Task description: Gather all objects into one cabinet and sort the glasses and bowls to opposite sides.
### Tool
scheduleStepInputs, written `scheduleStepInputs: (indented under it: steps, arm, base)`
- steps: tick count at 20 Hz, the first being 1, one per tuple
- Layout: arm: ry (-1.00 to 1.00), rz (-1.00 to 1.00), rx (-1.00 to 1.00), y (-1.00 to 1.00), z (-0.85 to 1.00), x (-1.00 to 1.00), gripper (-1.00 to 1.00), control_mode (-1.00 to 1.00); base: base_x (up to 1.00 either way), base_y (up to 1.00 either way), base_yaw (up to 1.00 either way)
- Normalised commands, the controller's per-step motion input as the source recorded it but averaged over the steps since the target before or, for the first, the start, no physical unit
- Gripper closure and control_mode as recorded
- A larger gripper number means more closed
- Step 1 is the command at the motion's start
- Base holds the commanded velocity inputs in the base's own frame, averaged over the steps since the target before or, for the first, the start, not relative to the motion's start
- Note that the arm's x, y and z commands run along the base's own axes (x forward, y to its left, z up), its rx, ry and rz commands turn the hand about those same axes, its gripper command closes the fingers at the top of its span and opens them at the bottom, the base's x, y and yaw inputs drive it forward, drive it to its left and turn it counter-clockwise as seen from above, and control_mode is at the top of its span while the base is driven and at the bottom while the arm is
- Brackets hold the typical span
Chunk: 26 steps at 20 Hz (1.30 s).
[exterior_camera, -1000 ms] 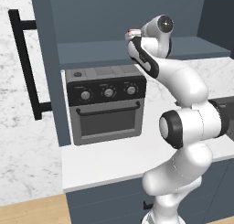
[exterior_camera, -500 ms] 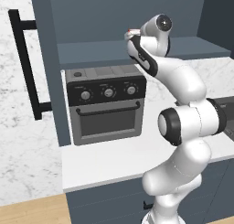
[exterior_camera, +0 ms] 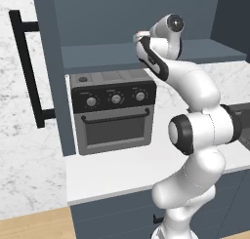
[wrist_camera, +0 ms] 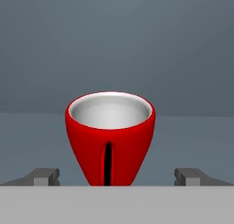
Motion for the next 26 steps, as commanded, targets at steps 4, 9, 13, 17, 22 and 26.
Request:
scheduleStepInputs:
  steps: [4,9,13,17,22,26]
  arm:
    - [0.0,0.0,0.0,0.0,0.0,0.09,-1.0,-1.0]
    - [0.0,0.0,0.0,0.0,0.0,0.17,-1.0,-1.0]
    - [0.0,0.0,0.0,0.0,0.0,0.1,-1.0,-1.0]
    - [0.02,0.0,0.0,0.0,0.0,0.0,1.0,-1.0]
    - [0.0,0.0,0.0,0.0,0.0,0.0,1.0,-1.0]
    - [0.0,0.0,0.0,0.0,0.0,0.0,1.0,-1.0]
  base:
    - [0.0,0.0,0.0]
    - [0.0,0.0,0.0]
    - [0.0,0.0,0.0]
    - [0.0,0.0,0.0]
    - [0.0,0.0,0.0]
    - [0.0,0.0,0.0]
